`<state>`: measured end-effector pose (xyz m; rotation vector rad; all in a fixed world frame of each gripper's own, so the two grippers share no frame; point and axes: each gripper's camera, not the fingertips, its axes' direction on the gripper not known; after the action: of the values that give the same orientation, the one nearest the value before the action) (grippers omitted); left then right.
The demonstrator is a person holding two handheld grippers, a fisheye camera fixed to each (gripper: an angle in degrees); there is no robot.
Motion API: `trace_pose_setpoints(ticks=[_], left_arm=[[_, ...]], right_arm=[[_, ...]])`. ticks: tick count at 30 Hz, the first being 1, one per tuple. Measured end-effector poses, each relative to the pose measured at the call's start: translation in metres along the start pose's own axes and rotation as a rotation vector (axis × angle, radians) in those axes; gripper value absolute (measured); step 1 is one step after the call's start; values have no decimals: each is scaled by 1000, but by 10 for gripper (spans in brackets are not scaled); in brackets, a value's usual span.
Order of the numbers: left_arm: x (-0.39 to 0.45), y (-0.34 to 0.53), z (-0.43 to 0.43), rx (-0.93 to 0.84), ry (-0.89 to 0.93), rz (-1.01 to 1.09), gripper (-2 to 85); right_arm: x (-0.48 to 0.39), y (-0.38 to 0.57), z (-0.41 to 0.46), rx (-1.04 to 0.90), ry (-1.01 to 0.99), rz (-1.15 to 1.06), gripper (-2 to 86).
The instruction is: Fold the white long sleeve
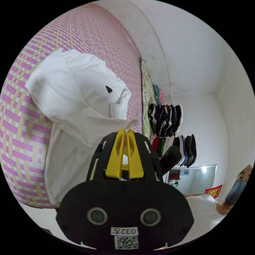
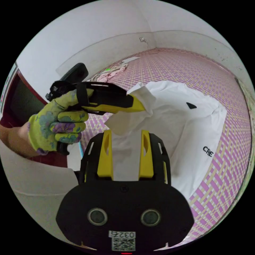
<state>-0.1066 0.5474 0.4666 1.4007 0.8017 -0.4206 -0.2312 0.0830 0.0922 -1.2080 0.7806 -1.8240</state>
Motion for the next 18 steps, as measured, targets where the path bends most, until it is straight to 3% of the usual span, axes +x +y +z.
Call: trace_pose_setpoints(ticks=[3,5,7,9,11,14,18], left_arm=[[7,5,0,50,71,-52,-10],[10,9,1,51,118,-59,-7],[9,15,-5,47,154,-28,2],[1,20,-24,81,192,-10,26],[-14,28,-51,104,119,-6,50],[-47,58,-90,91,-130,-30,57],[-84,104,-88,-53,-257,-94,59]], right_arm=[[-22,-19,16,-10,101,5,153],[-26,-27,18,23,114,32,129],[-26,-37,12,87,136,48,52],[-27,-48,14,58,146,7,45],[-25,-59,14,37,175,-17,40],[-13,-91,-6,77,167,-33,36],[0,-173,-42,118,156,-115,32]])
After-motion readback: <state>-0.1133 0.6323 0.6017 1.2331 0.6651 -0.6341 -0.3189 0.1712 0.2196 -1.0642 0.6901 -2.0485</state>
